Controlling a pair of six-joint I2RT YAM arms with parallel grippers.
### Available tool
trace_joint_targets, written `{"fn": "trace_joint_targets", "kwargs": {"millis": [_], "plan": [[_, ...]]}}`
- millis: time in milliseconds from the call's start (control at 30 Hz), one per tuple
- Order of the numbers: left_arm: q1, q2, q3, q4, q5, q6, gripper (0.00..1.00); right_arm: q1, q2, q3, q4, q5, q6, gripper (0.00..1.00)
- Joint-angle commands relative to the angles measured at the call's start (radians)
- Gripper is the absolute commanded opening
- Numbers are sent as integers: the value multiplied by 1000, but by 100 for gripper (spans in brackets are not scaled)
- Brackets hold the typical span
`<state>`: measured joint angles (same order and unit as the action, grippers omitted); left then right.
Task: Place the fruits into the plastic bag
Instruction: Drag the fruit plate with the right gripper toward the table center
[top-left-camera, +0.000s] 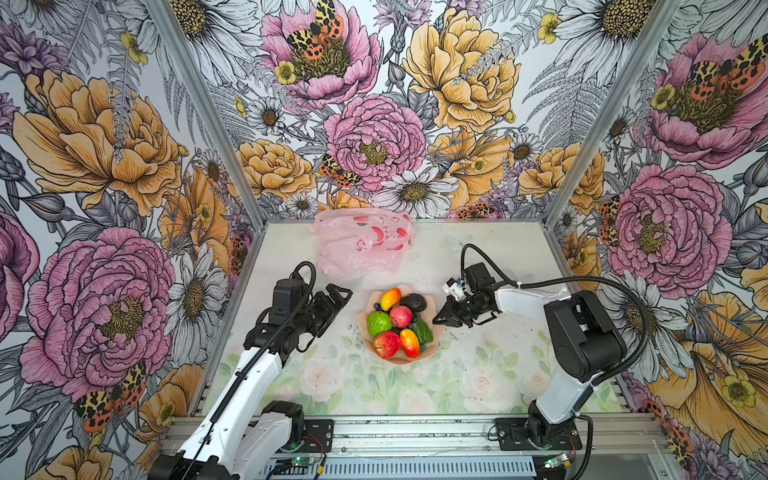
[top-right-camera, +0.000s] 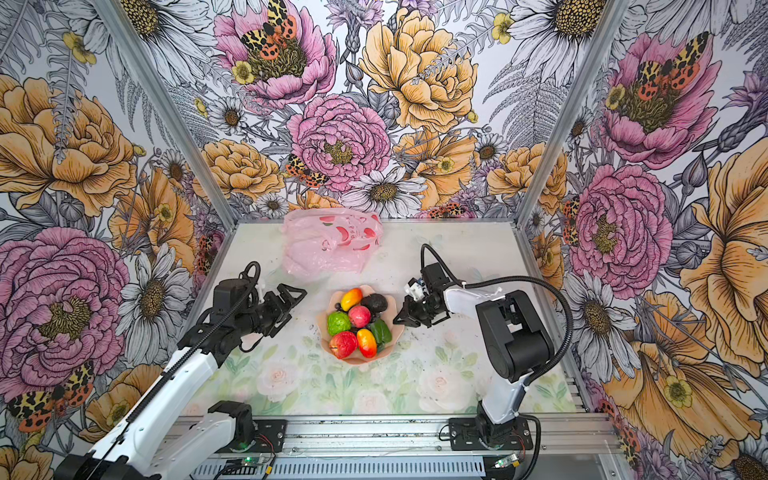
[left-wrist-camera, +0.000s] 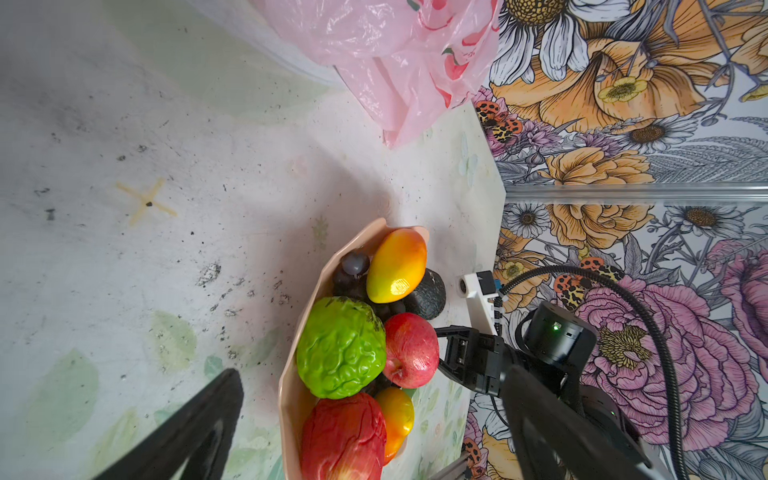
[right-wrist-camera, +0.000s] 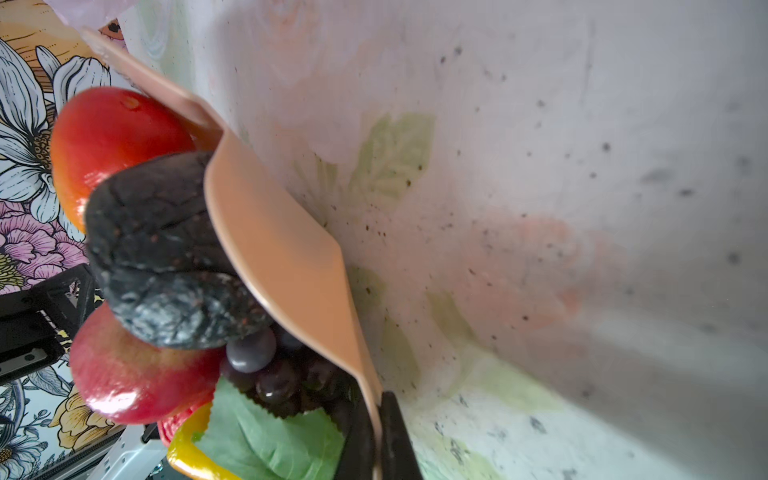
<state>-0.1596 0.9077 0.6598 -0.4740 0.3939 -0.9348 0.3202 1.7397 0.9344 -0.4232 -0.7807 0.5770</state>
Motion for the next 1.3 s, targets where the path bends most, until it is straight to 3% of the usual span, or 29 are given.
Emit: {"fn": "trace_joint_targets", "kwargs": {"millis": [0,267,733,1267], "plan": [[-9,-14,-11,-4,-11,-13,99,-33,-56,-38,-3,-26,-41,0],[-44,7,4,-3,-38,-17,99,-82,-108,-78,-19,-25,-72,1],[-67,37,36,-4,-46,-7,99,-96,-181,-92,-30,-14,-69,32],[-33,7,35,-4,-22,-2,99,-182,-277,-59,-129,-6,-82,35]]}}
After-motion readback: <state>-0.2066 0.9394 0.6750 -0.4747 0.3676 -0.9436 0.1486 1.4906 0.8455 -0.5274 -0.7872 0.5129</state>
